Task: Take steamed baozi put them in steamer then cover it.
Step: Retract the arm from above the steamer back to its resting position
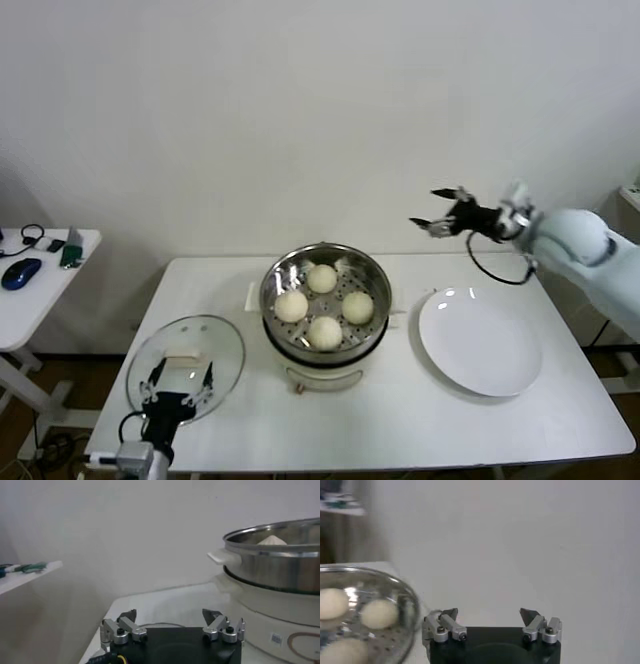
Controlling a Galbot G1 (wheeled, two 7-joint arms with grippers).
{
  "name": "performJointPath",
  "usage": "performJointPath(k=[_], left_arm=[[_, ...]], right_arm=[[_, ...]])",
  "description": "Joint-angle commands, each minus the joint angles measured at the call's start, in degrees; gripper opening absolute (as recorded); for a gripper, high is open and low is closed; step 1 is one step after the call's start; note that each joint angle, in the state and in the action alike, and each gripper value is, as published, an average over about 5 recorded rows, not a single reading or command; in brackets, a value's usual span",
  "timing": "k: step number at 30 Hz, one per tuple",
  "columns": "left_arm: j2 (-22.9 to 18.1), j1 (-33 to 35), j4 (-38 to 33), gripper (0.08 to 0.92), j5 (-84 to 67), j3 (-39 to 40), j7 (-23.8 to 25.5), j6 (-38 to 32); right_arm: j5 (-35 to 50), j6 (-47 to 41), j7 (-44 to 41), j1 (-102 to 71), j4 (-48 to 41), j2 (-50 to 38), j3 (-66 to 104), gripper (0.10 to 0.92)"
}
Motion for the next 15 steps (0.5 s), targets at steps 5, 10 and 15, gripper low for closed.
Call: performJointPath(k=[5,10,15], left_arm=[[1.6,-2.5,3.1,0.823,5.0,0.0,-0.2,-3.5],[2.1,-2.6,3.0,0.823,9.1,0.0,-0.4,-4.2],[2.9,-2.5,3.1,0.823,15.9,0.1,-1.4,-6.0]], right_arm=[[-5.9,13.2,5.3,-84.6,8.4,10.6,78.2,0.823],[-12.4,21.6,3.3,-92.2,9.4,24.3,78.0,0.823],[-14.8,31.3,2.7,-93.4,6.6,33.3,71.5,0.823]])
